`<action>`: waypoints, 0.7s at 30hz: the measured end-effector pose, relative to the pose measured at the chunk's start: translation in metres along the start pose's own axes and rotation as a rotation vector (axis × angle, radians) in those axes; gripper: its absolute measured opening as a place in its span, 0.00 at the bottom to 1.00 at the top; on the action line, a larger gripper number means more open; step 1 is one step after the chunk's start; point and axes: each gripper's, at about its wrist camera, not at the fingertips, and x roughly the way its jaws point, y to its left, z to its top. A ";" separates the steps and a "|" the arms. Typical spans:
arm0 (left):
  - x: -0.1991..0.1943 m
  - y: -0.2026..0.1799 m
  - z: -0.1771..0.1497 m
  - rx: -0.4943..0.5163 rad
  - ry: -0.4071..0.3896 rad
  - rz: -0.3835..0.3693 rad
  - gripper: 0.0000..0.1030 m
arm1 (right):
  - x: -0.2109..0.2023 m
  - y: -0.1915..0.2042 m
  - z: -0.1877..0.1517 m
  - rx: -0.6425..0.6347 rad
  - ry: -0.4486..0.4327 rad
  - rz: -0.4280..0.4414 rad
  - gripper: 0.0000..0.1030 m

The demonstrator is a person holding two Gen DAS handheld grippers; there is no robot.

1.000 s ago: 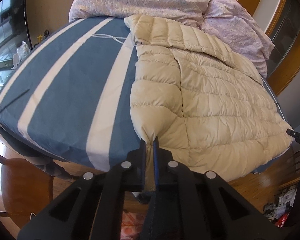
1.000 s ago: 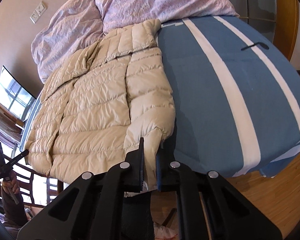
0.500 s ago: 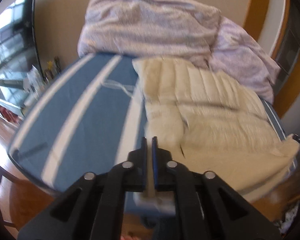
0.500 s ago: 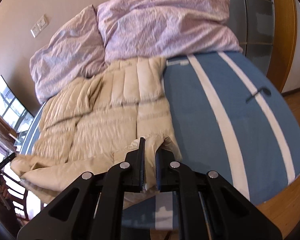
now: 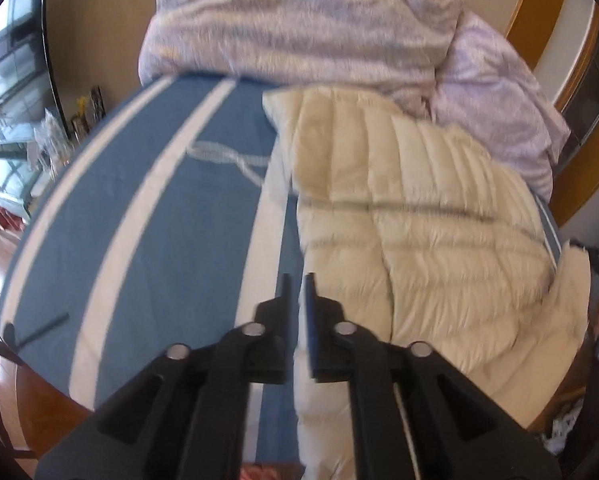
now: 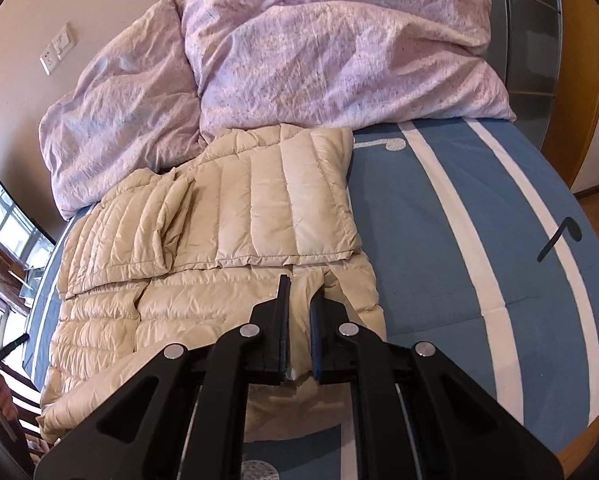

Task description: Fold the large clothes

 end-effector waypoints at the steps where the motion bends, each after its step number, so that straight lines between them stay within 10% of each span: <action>1: 0.004 0.002 -0.004 -0.005 0.021 -0.003 0.15 | 0.002 0.000 0.000 0.001 0.003 0.000 0.08; 10: 0.008 -0.006 -0.032 0.022 0.078 -0.030 0.51 | -0.001 -0.005 -0.005 0.022 0.006 0.002 0.08; 21: 0.002 -0.015 -0.077 0.040 0.146 -0.097 0.59 | -0.014 -0.007 -0.015 0.033 -0.005 -0.003 0.08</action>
